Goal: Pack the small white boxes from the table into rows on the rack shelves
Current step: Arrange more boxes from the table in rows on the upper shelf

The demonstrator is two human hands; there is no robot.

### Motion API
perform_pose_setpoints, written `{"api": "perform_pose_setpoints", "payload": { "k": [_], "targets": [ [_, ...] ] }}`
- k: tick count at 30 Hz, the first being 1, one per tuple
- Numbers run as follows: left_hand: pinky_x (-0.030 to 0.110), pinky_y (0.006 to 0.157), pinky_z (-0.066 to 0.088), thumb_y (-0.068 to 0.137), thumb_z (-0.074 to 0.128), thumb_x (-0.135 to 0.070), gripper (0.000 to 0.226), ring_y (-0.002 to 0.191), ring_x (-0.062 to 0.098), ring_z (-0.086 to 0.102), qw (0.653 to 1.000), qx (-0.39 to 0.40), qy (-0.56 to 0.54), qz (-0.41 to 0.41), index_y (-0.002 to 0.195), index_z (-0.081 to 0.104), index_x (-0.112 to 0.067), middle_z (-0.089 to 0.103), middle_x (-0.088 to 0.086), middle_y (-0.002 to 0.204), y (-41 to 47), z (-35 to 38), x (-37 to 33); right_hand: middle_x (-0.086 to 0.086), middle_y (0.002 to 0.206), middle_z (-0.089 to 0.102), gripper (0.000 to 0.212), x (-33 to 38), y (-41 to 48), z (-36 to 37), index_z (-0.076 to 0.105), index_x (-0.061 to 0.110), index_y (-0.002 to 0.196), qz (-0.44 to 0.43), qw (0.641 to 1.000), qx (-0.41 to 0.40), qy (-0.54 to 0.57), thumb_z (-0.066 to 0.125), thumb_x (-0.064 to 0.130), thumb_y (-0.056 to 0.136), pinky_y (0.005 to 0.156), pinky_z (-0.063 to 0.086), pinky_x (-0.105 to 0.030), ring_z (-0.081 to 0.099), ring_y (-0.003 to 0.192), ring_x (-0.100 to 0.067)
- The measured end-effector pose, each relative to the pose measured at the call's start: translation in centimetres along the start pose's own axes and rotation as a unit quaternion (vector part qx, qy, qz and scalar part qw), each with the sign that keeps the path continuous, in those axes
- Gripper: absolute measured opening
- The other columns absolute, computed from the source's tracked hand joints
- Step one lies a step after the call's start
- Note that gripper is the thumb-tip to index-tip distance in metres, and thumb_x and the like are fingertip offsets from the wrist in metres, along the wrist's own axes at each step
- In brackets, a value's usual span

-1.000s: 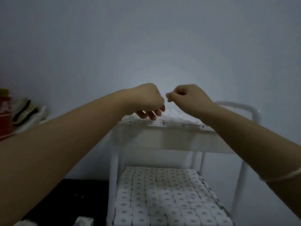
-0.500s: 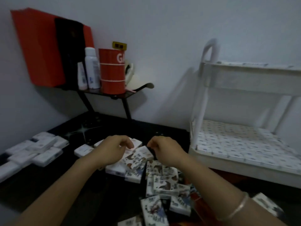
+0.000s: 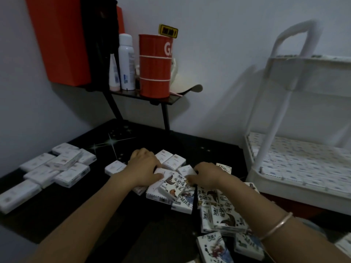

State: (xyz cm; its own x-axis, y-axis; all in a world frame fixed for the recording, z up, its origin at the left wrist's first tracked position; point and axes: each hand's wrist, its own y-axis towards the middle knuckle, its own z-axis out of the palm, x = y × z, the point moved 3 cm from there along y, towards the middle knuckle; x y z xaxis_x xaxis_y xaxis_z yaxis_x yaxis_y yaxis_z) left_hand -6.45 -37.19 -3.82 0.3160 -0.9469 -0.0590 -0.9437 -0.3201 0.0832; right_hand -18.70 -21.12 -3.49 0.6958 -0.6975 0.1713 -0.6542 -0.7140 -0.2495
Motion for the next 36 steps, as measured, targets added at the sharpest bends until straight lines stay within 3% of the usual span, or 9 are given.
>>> {"api": "perform_pose_setpoints", "payload": {
  "k": [6,11,14,17,20,24,27,32,36],
  "targets": [
    [0.032,0.094,0.023,0.077,0.067,-0.056,0.040,0.112,0.014,0.036,1.000,-0.017,-0.014,0.000,0.109,0.057,-0.035,0.051,-0.011,0.104,0.3,-0.2,0.1,-0.001,0.116,0.062,0.048,-0.1,-0.8,-0.1,0.051,0.021,0.124,-0.014,0.989,-0.096,0.112,0.070,0.040,0.084,0.090,0.051,-0.038,0.060,0.103,-0.020],
    [0.028,0.090,0.035,0.075,0.076,-0.038,0.034,0.099,0.012,0.052,0.987,-0.079,-0.142,-0.009,0.100,0.055,-0.030,0.056,-0.013,0.096,-0.9,-0.8,-0.1,0.007,0.087,0.063,0.030,-0.6,-1.4,-1.7,0.057,0.027,0.117,-0.082,0.955,-0.208,0.193,0.065,0.030,0.087,0.061,0.044,-0.025,0.059,0.072,-0.009],
    [0.031,0.084,0.049,0.077,0.077,-0.021,0.027,0.095,0.011,0.059,0.952,-0.108,-0.285,-0.015,0.093,0.057,-0.032,0.061,-0.008,0.099,-1.5,-2.2,-0.5,0.012,0.084,0.064,0.025,-1.3,-2.5,-3.0,0.060,0.032,0.116,-0.112,0.931,-0.215,0.273,0.062,0.030,0.091,0.060,0.049,-0.023,0.063,0.065,-0.004],
    [0.031,0.075,0.057,0.082,0.071,-0.009,0.028,0.092,0.010,0.062,0.920,-0.129,-0.371,0.002,0.096,0.063,-0.032,0.061,-0.005,0.105,-1.7,-4.9,-2.0,0.010,0.081,0.066,0.021,-2.6,-4.2,-4.3,0.059,0.031,0.114,-0.140,0.902,-0.178,0.367,0.060,0.028,0.093,0.048,0.052,-0.026,0.070,0.057,-0.017],
    [0.040,0.075,0.060,0.084,0.069,-0.006,0.032,0.095,0.012,0.063,0.897,-0.149,-0.415,0.036,0.104,0.066,-0.030,0.062,-0.007,0.108,-1.5,-8.3,-4.8,0.005,0.084,0.066,0.020,-4.5,-6.4,-6.5,0.052,0.031,0.109,-0.144,0.899,-0.201,0.362,0.062,0.028,0.092,0.043,0.045,-0.027,0.068,0.051,-0.023],
    [0.025,0.092,0.050,0.080,0.069,-0.004,0.037,0.104,0.005,0.062,0.898,-0.209,-0.376,0.091,0.108,0.068,-0.029,0.068,-0.008,0.109,-0.6,-14.1,-11.1,0.003,0.094,0.067,0.020,-8.0,-11.0,-10.9,0.051,0.029,0.095,-0.165,0.882,-0.251,0.363,0.066,0.017,0.090,0.054,0.048,-0.030,0.064,0.048,-0.024],
    [0.009,0.081,0.047,0.080,0.065,-0.003,0.038,0.098,-0.004,0.061,0.883,-0.233,-0.375,0.157,0.108,0.071,-0.027,0.070,-0.011,0.105,-0.1,-18.3,-17.5,-0.001,0.084,0.069,0.014,-11.5,-15.4,-14.6,0.056,0.029,0.091,-0.158,0.865,-0.328,0.345,0.064,0.018,0.089,0.047,0.047,-0.034,0.059,0.044,-0.020],
    [0.023,0.070,0.056,0.080,0.063,-0.016,0.033,0.079,0.007,0.066,0.843,-0.284,-0.380,0.254,0.108,0.071,-0.031,0.071,-0.011,0.096,1.6,-24.8,-26.9,0.007,0.080,0.069,0.009,-17.8,-21.5,-19.0,0.061,0.032,0.089,-0.111,0.837,-0.443,0.301,0.057,0.025,0.093,0.044,0.042,-0.018,0.053,0.044,-0.004],
    [0.010,0.077,0.048,0.085,0.064,-0.022,0.033,0.092,-0.001,0.062,0.851,-0.304,-0.298,0.306,0.115,0.066,-0.036,0.067,-0.013,0.110,5.2,-28.7,-33.3,0.008,0.075,0.067,0.009,-22.3,-24.7,-22.6,0.063,0.030,0.089,-0.045,0.829,-0.531,0.170,0.053,0.031,0.091,0.053,0.048,-0.030,0.061,0.061,-0.006]
  ]
}}
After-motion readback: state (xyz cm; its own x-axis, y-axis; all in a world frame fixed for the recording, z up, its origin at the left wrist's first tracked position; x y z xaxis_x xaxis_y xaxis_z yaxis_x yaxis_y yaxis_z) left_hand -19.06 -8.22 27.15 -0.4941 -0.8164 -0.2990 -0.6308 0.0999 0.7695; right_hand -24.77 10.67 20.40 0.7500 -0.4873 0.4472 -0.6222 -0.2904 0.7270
